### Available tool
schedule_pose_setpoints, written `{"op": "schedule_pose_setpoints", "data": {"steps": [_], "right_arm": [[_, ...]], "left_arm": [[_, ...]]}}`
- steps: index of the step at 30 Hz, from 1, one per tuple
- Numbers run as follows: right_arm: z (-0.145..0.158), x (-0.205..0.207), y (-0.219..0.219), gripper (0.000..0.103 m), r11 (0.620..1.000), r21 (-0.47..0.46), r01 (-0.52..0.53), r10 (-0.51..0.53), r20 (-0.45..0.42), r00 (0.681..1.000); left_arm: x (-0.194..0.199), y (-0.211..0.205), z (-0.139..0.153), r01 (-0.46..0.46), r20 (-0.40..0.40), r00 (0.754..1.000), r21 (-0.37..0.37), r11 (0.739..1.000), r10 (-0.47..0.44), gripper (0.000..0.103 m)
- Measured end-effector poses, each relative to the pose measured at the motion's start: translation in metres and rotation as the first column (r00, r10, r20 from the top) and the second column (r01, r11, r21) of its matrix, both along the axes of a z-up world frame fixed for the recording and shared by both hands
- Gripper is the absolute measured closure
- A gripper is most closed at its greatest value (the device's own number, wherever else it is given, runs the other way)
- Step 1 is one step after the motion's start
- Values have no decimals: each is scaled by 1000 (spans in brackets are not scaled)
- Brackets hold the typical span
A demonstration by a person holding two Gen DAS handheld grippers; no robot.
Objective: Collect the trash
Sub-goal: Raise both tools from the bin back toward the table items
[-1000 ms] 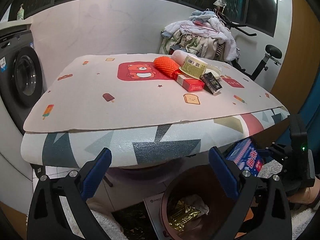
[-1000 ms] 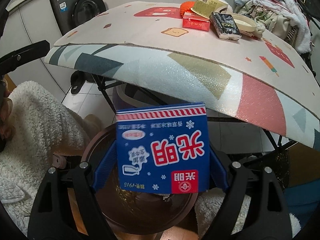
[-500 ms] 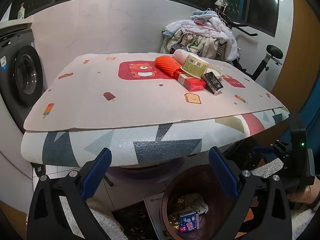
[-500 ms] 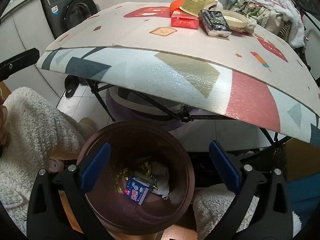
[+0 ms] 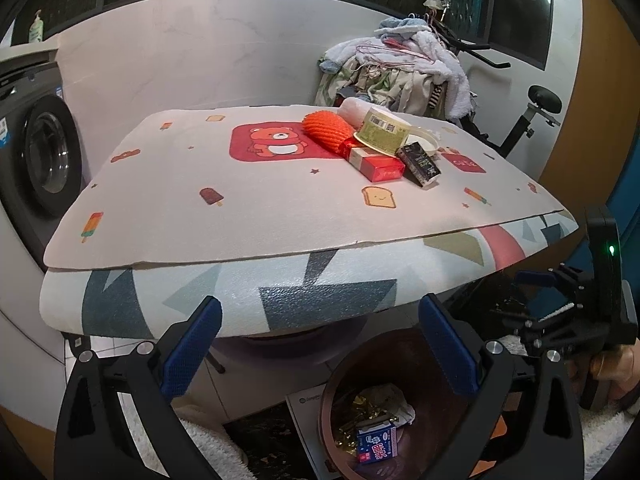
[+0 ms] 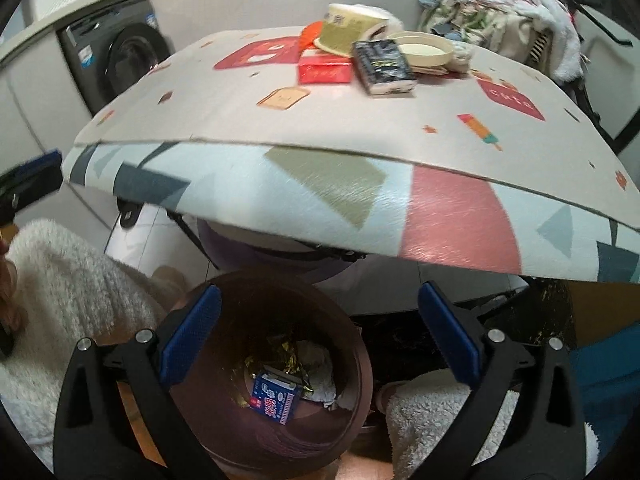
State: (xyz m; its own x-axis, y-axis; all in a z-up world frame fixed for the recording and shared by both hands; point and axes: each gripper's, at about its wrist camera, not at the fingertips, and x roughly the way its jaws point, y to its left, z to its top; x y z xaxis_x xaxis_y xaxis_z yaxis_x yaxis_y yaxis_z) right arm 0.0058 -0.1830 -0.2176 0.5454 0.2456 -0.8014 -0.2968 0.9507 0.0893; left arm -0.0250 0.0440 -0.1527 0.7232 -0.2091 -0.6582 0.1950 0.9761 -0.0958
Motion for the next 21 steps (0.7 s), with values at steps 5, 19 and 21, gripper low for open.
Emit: {"op": "schedule_pose_setpoints", "data": {"steps": [5,19,21], "right_arm": [[14,7,-10,6,999,-1,46,-46,30,998],[62,51,-32,6,999,32,31,-35,115,993],[66,57,-31,6,999,32,9,-13,112,994]], "left_arm": [[4,0,7,-16,21,1000,19,1000,16,6],[47,10,62,-66,134,989,25,998,62,6],[56,10,73,-55,143,988,16,998,52,6]]}}
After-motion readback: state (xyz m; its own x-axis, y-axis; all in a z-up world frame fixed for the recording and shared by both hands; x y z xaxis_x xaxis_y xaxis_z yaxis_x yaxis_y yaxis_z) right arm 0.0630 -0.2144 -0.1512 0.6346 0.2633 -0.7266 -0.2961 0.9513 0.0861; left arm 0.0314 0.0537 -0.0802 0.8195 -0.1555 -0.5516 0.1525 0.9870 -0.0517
